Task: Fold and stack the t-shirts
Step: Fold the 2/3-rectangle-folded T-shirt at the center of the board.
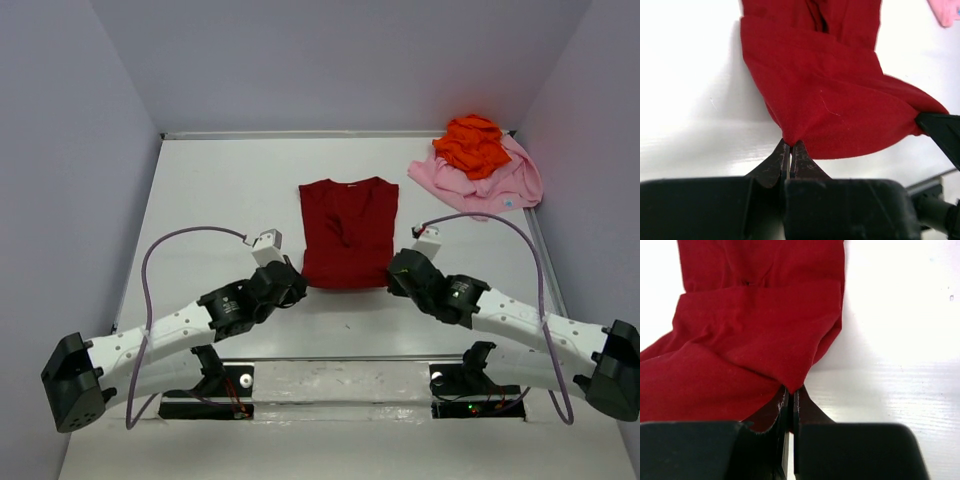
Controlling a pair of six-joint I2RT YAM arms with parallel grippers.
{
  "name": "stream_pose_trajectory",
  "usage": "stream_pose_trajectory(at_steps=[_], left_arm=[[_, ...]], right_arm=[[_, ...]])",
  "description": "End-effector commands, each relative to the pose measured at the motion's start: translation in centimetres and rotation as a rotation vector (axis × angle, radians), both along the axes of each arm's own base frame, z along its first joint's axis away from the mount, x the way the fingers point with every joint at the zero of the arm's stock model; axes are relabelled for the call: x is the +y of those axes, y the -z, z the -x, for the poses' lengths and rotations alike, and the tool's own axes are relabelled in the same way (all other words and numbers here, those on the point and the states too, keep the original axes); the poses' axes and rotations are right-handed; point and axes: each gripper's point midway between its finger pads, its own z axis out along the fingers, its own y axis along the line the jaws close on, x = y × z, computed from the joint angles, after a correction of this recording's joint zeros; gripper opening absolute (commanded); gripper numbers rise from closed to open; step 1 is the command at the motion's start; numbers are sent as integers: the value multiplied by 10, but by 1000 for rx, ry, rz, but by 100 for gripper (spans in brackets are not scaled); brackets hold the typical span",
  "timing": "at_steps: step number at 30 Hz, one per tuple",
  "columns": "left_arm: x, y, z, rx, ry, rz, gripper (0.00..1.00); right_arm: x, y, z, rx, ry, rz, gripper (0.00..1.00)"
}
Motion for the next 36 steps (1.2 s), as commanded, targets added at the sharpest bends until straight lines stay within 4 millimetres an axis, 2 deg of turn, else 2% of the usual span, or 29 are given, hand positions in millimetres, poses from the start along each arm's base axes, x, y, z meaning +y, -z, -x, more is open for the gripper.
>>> stream_pose_trajectory(at_steps=[1, 2, 5, 6, 8, 12, 14, 20, 31, 36], left_arm=[[10, -7, -31, -90, -75, -82, 0], [6, -12, -39, -111, -81, -71, 0], [9, -1, -57, -115, -94, -152, 0], [5, -1, -67, -122, -99, -159, 0], [9, 3, -80, -129, -109, -201, 0], [6, -7, -107, -174, -121, -192, 0], [10, -6, -118, -171, -132, -206, 0], [8, -18, -147, -215, -131, -241, 0], [-9, -20, -205, -221, -120, -289, 0], [-16, -41, -227, -254, -124, -280, 0]], right_arm=[[-6, -15, -27, -102, 78, 102, 0], [-2, -12, -33, -98, 83, 137, 0], [1, -13, -48, -130, 116, 188, 0], [6, -15, -57, -151, 127, 206, 0], [8, -14, -66, -164, 133, 222, 0], [8, -13, -93, -184, 165, 273, 0], [10, -13, -106, -195, 179, 280, 0], [1, -17, -144, -221, 196, 291, 0], [8, -48, -197, -308, 236, 337, 0], [11, -63, -214, -341, 231, 338, 0]])
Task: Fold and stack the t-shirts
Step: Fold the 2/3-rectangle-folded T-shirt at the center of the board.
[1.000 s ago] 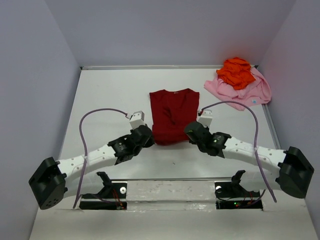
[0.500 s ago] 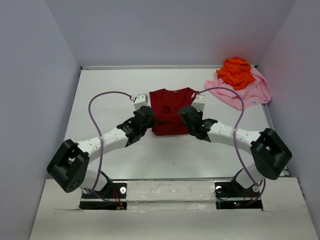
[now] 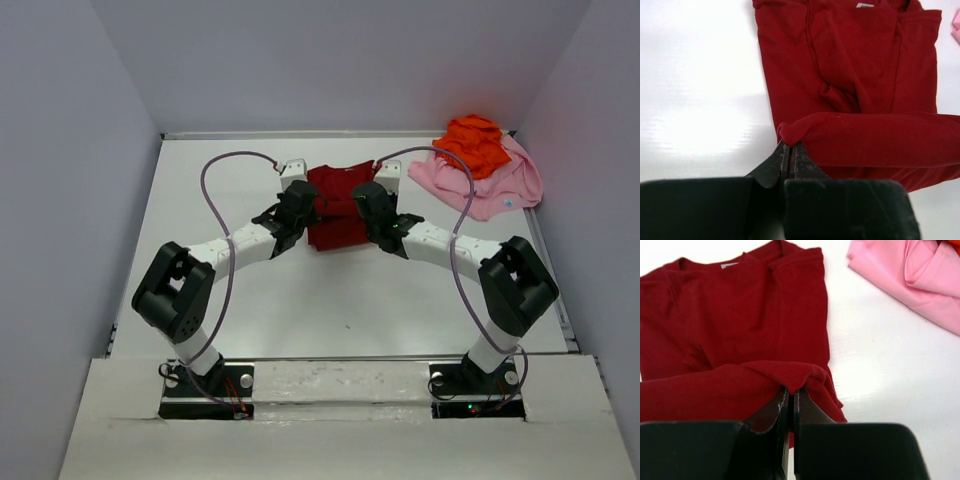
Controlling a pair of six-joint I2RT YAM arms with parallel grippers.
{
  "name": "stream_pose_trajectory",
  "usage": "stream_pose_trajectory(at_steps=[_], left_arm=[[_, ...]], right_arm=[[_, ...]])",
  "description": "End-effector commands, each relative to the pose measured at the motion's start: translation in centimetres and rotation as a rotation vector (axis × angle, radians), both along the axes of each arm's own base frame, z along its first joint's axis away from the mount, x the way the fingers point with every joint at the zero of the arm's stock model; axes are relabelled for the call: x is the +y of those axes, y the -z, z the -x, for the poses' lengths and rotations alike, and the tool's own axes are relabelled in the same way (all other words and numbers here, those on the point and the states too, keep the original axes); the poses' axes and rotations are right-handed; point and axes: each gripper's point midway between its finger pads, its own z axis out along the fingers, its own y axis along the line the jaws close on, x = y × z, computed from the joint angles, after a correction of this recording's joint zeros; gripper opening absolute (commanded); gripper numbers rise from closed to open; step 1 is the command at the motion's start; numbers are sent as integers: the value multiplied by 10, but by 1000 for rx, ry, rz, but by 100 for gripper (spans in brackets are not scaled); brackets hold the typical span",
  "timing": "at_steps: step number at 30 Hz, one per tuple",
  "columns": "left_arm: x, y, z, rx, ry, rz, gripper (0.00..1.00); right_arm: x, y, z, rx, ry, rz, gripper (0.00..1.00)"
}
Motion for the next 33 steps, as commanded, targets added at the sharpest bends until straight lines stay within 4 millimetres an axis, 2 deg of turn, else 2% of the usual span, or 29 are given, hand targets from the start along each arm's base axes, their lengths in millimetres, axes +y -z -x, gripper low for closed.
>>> stream_pose_trajectory(at_steps=[1, 6, 11, 13, 14, 16, 18, 19, 22, 23, 26, 27, 28, 29, 30, 32, 33], left_arm=[[-7, -52, -29, -115, -8, 32, 0], [-11, -82, -42, -146, 1, 43, 0], [-10, -93, -51, -170, -13, 47, 0], [-9, -91, -59, -166, -16, 38, 0], [-9, -92, -62, -169, -17, 36, 0], [-7, -91, -71, -172, -27, 29, 0], [-6, -91, -77, -172, -29, 29, 0], [-6, -91, -81, -175, -29, 27, 0], [-4, -90, -93, -176, -36, 23, 0], [-2, -89, -97, -172, -41, 22, 0], [-2, -83, -110, -164, -47, 14, 0], [0, -72, -115, -148, -54, 1, 0], [1, -75, -120, -152, -64, 10, 0], [1, -72, -124, -148, -66, 9, 0], [1, -66, -128, -139, -70, 4, 0], [5, -57, -131, -123, -86, -13, 0], [7, -47, -133, -104, -92, -22, 0]], right_arm=[[-1, -47, -29, -137, 43, -33, 0], [-7, -76, -37, -189, 40, -45, 0], [-6, -82, -48, -203, 39, -28, 0], [-6, -85, -59, -208, 42, -22, 0], [-14, -85, -66, -207, 56, -14, 0], [-10, -89, -78, -219, 52, -17, 0], [-22, -91, -92, -224, 71, -4, 0], [-18, -92, -98, -229, 63, -2, 0], [-28, -93, -118, -235, 67, 7, 0], [-23, -89, -126, -232, 63, 7, 0], [-26, -72, -150, -213, 56, 8, 0], [-26, -66, -158, -206, 52, 10, 0], [-26, -59, -166, -197, 41, 6, 0], [-20, -53, -173, -190, 16, 7, 0], [-17, -40, -189, -166, 2, 18, 0], [-7, -24, -206, -142, -47, 16, 0], [-3, -8, -221, -88, -65, 27, 3]])
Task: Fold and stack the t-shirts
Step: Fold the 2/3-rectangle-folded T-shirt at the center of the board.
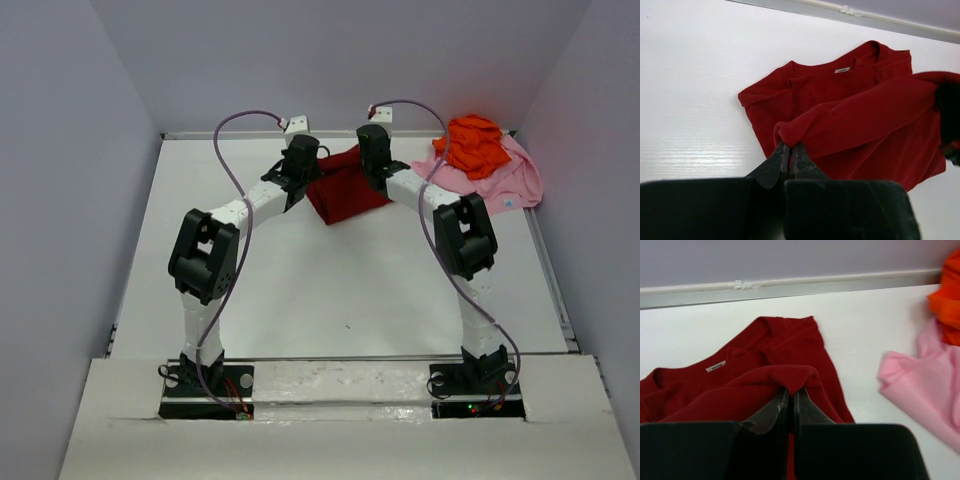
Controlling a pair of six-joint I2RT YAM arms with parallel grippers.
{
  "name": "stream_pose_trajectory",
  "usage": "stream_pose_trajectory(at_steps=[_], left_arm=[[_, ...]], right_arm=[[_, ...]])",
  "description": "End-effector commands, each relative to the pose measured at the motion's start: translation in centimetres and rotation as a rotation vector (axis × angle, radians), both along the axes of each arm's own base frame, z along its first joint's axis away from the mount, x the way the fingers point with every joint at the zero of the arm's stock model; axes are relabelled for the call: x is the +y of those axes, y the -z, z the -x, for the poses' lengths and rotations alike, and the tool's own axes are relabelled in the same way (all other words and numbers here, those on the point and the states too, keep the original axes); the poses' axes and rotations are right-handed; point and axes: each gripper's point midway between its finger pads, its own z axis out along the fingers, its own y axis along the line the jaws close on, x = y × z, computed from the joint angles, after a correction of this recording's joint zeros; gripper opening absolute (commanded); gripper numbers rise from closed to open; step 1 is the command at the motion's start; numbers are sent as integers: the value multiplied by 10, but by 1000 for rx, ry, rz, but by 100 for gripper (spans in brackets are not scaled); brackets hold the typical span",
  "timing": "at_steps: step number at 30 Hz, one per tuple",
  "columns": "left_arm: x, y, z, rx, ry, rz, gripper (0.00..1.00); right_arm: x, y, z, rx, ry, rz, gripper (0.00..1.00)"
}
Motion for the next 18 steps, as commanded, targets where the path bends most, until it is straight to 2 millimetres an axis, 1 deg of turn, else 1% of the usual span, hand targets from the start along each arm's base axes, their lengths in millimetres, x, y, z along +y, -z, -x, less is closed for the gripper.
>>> stream_pose_trajectory(at_steps=[1, 2, 3, 4, 5, 6, 7, 8, 9, 10, 11, 12, 14, 15, 18], left_arm=[[18, -5, -15, -17, -58, -31, 0], [20, -2, -16, -13, -66, -27, 0], [23, 7, -18, 1, -73, -31, 0], [29, 10, -21, 5, -89, -29, 0], [31, 14, -23, 11, -99, -21, 0], [35, 20, -25, 21, -107, -21, 12], [36, 23, -27, 26, -112, -19, 24], [42, 24, -30, 29, -124, -18, 38], [44, 27, -32, 33, -130, -18, 46], [46, 30, -33, 37, -135, -23, 57], [47, 31, -34, 39, -140, -24, 62], [48, 29, -34, 36, -143, -22, 73], [46, 27, -34, 29, -130, -23, 82], [45, 24, -37, 12, -127, -19, 82], [44, 20, -39, 7, -115, -26, 83]], right_arm=[[10, 15, -43, 52, -71, 9, 14], [15, 22, -47, 66, -85, 7, 33], [13, 30, -51, 89, -91, 8, 65], [17, 34, -55, 88, -100, -2, 72], [20, 35, -56, 90, -113, -8, 82], [15, 37, -58, 92, -109, -17, 85], [17, 36, -56, 93, -123, -23, 86], [17, 34, -55, 92, -127, -22, 86], [16, 34, -53, 96, -125, -21, 86], [16, 31, -52, 88, -128, -25, 86], [17, 30, -49, 90, -138, -26, 86], [14, 28, -43, 88, -136, -29, 86], [12, 25, -36, 87, -141, -34, 86], [10, 27, -27, 96, -140, -40, 86], [7, 22, -17, 90, -142, -56, 86]])
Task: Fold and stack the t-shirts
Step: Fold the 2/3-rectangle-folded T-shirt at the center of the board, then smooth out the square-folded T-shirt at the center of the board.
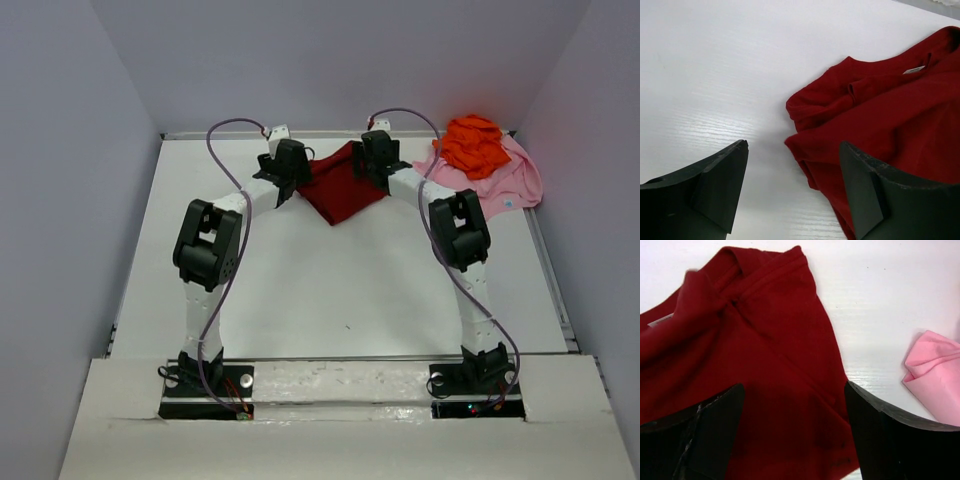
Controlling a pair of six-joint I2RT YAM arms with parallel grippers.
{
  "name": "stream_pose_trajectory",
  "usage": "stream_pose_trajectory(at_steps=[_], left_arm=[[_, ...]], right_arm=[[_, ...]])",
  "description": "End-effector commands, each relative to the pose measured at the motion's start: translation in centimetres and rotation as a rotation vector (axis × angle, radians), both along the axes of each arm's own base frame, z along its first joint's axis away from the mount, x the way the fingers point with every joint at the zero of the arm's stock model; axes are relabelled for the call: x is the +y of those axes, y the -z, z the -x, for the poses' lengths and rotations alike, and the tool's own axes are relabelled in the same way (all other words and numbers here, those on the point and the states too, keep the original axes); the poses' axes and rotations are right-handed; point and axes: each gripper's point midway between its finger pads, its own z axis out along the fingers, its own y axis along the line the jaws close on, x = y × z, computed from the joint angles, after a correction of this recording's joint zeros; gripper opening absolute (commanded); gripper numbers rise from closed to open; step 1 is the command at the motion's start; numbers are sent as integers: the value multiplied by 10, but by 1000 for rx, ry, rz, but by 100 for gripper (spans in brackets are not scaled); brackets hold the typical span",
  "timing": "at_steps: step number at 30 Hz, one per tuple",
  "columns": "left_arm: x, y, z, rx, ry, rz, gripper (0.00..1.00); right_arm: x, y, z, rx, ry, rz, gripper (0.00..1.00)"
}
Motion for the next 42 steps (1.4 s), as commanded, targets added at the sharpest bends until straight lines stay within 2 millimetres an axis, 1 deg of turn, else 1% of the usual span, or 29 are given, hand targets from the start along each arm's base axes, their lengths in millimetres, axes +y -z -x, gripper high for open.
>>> stream_pose_trajectory(at_steps=[1, 4, 6, 9, 11, 13, 15, 16, 17, 18, 20, 21, 23, 25, 26, 28, 29, 30, 31, 32, 33, 34, 35, 36, 38, 39, 40, 41, 42], left_arm=[[-12, -49, -18, -114, 15, 28, 83], [-15, -47, -13, -100, 31, 51, 83], [-18, -45, -9, -89, 36, 73, 83], [-18, -45, 3, -79, 41, 98, 82], [-17, -52, 15, -89, 46, 125, 83], [-13, -67, 25, -110, 47, 142, 83], [-12, -79, 34, -122, 48, 162, 82], [-12, -94, 41, -140, 59, 188, 82], [-14, -100, 46, -143, 72, 202, 82], [-14, -119, 54, -165, 84, 222, 82], [-16, -132, 63, -170, 106, 241, 82], [-14, -143, 70, -176, 108, 248, 82], [-12, -151, 79, -173, 123, 244, 82], [-6, -168, 86, -198, 120, 243, 82], [-5, -170, 89, -196, 119, 236, 82], [2, -176, 97, -195, 115, 222, 82], [3, -179, 100, -199, 115, 224, 82], [5, -188, 103, -217, 117, 233, 82], [5, -188, 106, -218, 120, 235, 82], [5, -191, 108, -222, 124, 239, 82], [6, -193, 109, -227, 122, 239, 82], [7, -197, 111, -239, 123, 244, 83], [9, -196, 112, -239, 118, 240, 82], [10, -196, 114, -242, 116, 241, 83], [10, -196, 115, -241, 116, 238, 83], [10, -194, 115, -236, 118, 237, 82], [11, -193, 115, -235, 117, 236, 83], [10, -189, 115, -228, 116, 235, 82], [10, -187, 114, -224, 116, 236, 82]], right_arm=[[2, -66, 3, -146, -12, -80, 86], [2, -70, 8, -153, -36, -66, 85], [7, -67, 9, -142, -67, -78, 84], [10, -49, 14, -95, -75, -89, 81], [12, -34, 19, -56, -76, -106, 80], [13, -25, 26, -12, -78, -119, 80], [21, -25, 33, 7, -92, -143, 80], [26, -24, 37, 25, -105, -175, 80], [28, -21, 41, 37, -112, -191, 80], [30, -16, 47, 68, -117, -206, 79], [34, -10, 55, 111, -128, -231, 79], [35, -7, 59, 132, -131, -237, 79], [40, 0, 73, 189, -148, -279, 79], [43, 2, 84, 222, -152, -312, 78], [49, 5, 99, 253, -173, -329, 78], [55, 6, 113, 275, -185, -359, 78], [52, 10, 124, 296, -185, -364, 78], [54, 12, 132, 311, -183, -369, 77], [58, 14, 142, 331, -186, -368, 77], [55, 16, 149, 342, -179, -370, 77], [56, 20, 166, 364, -184, -367, 77], [52, 21, 174, 377, -166, -378, 77], [61, 23, 188, 393, -186, -376, 77], [58, 26, 206, 415, -182, -379, 77], [66, 28, 231, 427, -199, -371, 77], [60, 31, 253, 437, -202, -365, 77], [61, 29, 261, 428, -205, -379, 77], [66, 29, 274, 436, -223, -382, 77], [63, 28, 290, 446, -224, -397, 77]])
